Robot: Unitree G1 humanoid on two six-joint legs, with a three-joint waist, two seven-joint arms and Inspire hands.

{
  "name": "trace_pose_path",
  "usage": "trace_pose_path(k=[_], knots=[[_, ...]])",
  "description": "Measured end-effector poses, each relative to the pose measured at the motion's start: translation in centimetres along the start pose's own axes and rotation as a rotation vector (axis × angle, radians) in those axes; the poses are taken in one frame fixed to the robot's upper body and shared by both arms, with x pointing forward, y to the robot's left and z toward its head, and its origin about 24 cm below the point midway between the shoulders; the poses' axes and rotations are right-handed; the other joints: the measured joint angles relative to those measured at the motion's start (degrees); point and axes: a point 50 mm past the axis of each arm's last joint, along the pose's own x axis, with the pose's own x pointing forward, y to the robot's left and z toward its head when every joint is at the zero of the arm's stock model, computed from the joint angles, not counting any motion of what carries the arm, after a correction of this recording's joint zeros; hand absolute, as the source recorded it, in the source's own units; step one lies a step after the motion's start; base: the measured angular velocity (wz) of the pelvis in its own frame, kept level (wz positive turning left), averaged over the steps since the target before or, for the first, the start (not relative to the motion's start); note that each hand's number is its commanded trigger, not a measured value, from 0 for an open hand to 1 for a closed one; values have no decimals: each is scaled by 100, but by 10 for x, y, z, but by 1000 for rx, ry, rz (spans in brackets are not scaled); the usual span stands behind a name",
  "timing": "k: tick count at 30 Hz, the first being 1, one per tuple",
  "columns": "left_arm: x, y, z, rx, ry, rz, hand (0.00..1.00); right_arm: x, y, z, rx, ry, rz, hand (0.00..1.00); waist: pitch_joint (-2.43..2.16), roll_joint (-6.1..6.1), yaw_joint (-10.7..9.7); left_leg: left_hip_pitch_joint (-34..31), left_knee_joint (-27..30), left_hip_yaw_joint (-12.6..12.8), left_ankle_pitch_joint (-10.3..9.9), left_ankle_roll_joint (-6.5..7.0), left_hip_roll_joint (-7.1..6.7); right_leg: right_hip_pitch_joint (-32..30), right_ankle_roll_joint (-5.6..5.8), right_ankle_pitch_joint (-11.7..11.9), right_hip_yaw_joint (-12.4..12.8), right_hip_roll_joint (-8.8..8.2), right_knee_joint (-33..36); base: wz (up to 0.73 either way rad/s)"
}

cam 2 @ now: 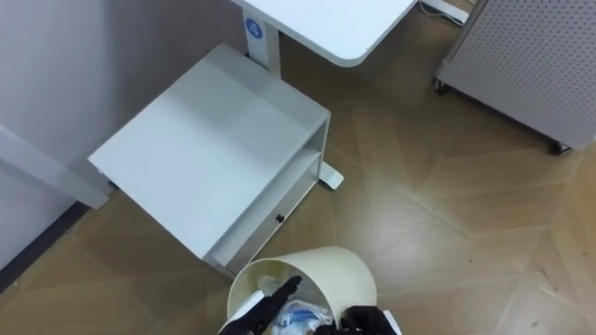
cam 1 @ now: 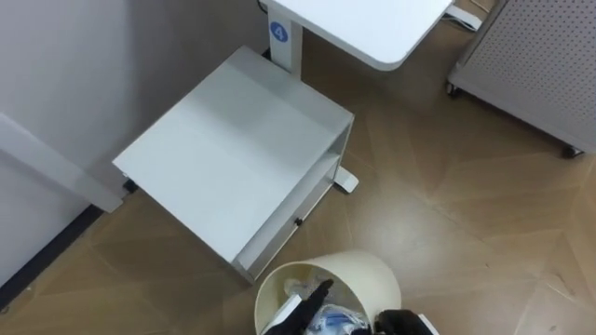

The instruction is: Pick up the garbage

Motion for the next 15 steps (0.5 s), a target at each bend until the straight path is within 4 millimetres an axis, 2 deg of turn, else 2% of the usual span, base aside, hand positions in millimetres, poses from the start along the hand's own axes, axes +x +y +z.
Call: trace_pose_path(k=[12,15], knots=[[-5,6,-6,15,10,-13,0,-11,-13,-32,29,105,6,100,10,13,-20,867,-431,10,20,-31,-49,890,64,9,-47,-16,-409,1],[-7,16,4,19,-48,-8,0,-14,-19,-37,49,117,8,100,9,10,-23,1130,-630,-12,49,-57,-92,1170,85,16,-83,-15,-588,6]])
